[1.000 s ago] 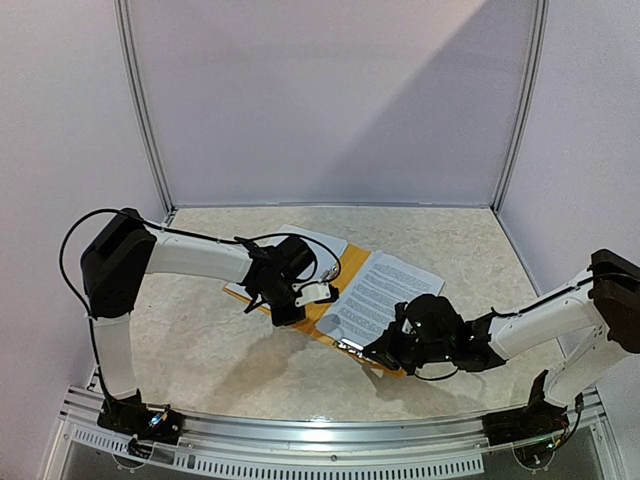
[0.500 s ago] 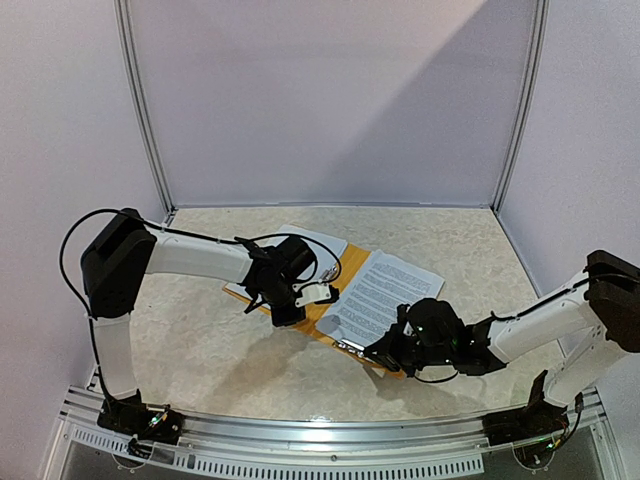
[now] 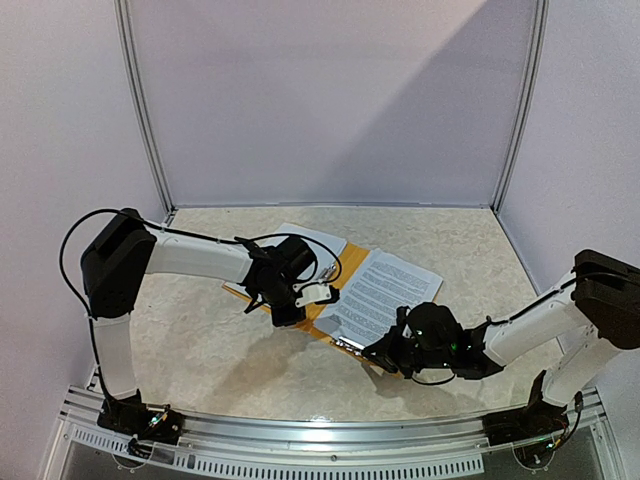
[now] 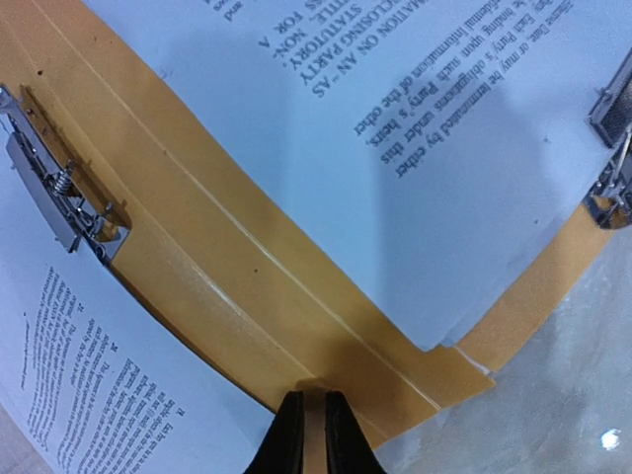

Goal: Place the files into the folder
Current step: Clamp the file in the folder with some files.

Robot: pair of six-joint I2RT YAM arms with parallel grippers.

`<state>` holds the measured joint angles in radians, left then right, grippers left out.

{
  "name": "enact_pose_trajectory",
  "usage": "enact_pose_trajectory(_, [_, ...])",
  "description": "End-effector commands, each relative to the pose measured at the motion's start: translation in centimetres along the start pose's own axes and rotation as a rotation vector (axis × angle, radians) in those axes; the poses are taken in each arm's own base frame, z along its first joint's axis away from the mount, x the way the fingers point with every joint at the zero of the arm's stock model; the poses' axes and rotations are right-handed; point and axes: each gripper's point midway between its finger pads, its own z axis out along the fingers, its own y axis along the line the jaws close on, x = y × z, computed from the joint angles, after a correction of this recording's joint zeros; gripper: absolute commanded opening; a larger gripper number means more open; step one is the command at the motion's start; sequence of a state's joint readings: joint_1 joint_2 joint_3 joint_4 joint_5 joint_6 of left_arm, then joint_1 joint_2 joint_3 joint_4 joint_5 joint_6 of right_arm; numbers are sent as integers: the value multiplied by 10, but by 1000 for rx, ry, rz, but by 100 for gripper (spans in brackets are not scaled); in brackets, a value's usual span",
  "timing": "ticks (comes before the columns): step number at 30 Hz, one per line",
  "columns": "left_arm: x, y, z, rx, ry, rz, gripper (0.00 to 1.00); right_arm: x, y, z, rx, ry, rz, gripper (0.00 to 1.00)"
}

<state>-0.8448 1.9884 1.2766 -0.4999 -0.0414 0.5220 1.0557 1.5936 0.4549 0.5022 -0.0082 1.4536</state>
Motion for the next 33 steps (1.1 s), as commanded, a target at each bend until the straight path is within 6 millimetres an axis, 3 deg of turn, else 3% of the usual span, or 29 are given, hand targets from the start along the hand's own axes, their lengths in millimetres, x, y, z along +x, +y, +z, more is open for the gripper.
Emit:
enact_pose_trajectory(1, [12,-20,13,68,57,20,11,5,-123,-15,414,-11,5,0])
enact_pose_trajectory(6, [12,-22,13,72,60,22,12,4,-135,-21,463,-23,4,0])
enact_pose_trajectory(11, [12,-23,15,74,67,27,12,2,-135,-19,469,-22,-7,1])
enact_pose_trajectory(17, [13,-27,17,83,83,35,12,0,-152,-26,510,-37,12,1])
enact_pose_trajectory(33, [14,-29,18,88,87,42,12,-4,-153,-22,524,-46,10,6])
